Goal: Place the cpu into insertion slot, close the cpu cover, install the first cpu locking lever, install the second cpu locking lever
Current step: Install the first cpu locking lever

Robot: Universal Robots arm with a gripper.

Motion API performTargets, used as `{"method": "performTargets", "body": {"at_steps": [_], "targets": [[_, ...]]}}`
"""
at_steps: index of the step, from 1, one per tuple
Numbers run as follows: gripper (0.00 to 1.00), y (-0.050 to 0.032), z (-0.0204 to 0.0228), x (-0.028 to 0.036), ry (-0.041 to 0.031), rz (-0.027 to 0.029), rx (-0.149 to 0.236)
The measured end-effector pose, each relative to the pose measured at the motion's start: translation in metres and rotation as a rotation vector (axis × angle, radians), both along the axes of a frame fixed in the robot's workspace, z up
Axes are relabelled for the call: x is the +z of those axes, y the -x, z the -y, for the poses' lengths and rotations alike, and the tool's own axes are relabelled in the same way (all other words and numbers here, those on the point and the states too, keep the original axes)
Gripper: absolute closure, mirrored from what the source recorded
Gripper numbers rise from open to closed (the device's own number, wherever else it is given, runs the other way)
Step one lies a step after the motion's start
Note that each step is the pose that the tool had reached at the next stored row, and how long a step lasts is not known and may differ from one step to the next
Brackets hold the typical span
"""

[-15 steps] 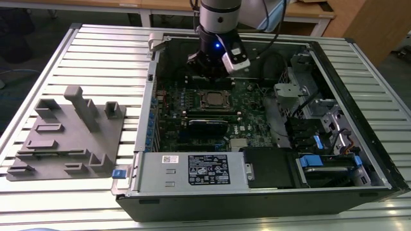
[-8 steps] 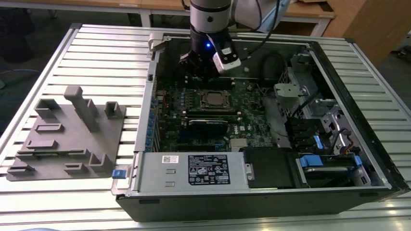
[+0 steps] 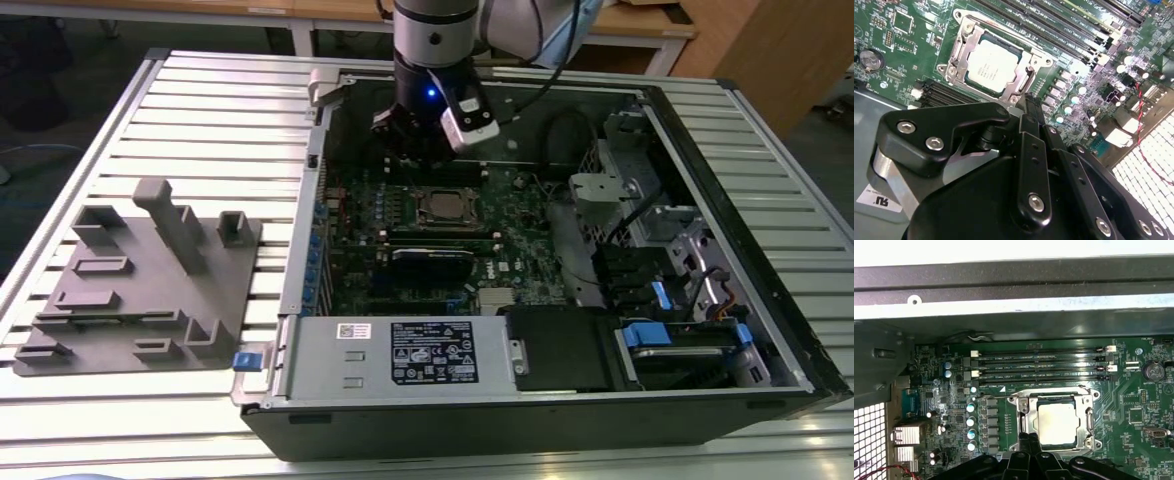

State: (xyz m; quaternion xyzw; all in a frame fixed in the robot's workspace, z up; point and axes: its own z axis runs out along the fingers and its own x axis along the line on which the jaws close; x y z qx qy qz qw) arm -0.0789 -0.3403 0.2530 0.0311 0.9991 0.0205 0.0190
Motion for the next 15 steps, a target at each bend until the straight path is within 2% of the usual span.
{"method": "performTargets", "body": {"at_steps": [3,11,15], "targets": [[0.89,0.0000,0.0000,0.0027,-0.0001,0.0001,0.000],[0.89,0.0000,0.0000,0.0032,-0.0001,0.0001,0.000],[0.89,0.0038,0.0000,0.0033,0.0001,0.0000,0.000]]}}
